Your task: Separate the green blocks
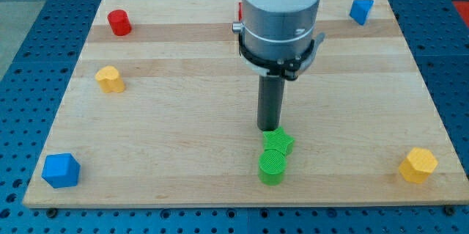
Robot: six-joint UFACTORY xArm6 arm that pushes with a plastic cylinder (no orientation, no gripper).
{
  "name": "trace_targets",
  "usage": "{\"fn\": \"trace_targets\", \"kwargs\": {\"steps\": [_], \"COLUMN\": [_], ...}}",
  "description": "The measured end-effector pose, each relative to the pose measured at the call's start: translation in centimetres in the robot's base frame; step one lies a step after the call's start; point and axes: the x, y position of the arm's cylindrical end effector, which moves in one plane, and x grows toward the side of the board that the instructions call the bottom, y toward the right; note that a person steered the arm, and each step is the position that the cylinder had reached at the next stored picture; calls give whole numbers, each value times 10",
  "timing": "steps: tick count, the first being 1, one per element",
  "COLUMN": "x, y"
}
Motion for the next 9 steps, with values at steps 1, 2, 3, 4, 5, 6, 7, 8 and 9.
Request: {"fn": "trace_targets", "kwargs": {"steps": [1, 2, 3, 4, 5, 6, 7, 8, 9], "x": [-34, -14, 30, 43, 43, 43, 28, 28, 27], "y": [-8, -34, -37, -33, -17, 52, 87, 87, 83]}}
